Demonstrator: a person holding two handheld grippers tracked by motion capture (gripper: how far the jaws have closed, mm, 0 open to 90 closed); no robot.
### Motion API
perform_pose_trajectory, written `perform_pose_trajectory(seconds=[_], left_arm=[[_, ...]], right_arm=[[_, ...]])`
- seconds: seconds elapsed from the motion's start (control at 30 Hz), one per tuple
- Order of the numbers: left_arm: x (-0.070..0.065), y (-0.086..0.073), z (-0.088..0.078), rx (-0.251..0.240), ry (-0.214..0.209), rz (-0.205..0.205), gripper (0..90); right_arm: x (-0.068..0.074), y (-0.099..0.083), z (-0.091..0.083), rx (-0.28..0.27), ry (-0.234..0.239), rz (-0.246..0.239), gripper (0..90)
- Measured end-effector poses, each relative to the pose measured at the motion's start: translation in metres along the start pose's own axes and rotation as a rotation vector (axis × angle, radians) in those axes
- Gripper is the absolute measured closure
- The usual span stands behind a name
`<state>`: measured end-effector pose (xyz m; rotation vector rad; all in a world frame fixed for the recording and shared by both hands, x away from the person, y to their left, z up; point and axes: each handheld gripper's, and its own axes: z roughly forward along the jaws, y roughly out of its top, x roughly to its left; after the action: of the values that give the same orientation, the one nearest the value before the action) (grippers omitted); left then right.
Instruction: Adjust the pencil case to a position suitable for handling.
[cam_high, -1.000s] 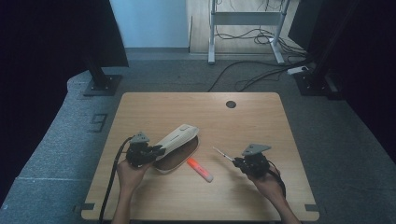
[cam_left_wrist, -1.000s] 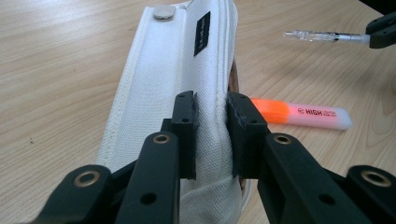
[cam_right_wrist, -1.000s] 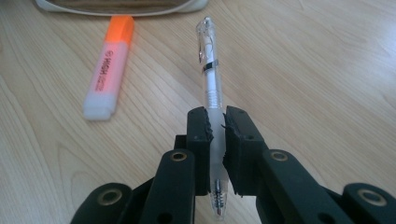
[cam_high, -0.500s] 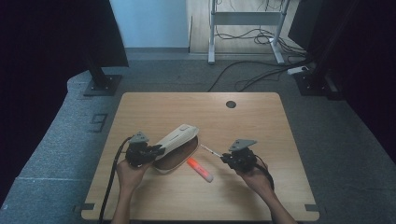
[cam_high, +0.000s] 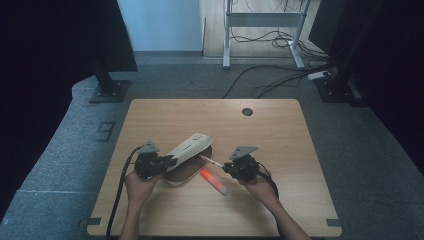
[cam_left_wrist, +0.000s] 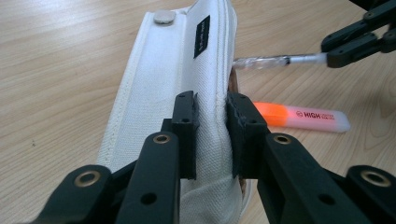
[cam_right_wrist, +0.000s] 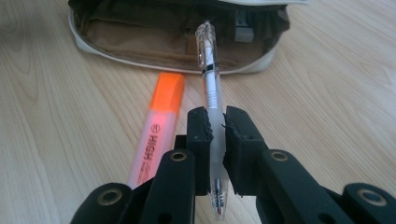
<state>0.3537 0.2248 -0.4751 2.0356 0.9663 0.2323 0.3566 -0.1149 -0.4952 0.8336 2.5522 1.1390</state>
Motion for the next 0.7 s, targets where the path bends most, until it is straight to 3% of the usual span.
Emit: perform_pose_trajectory(seconds=[0.7], left_arm=[[-0.001,0.000,0.001,0.000,-0.004,0.000,74.5]], right_arm=[[0.010,0.027,0.053,0.038,0.051,-0.044,78.7]])
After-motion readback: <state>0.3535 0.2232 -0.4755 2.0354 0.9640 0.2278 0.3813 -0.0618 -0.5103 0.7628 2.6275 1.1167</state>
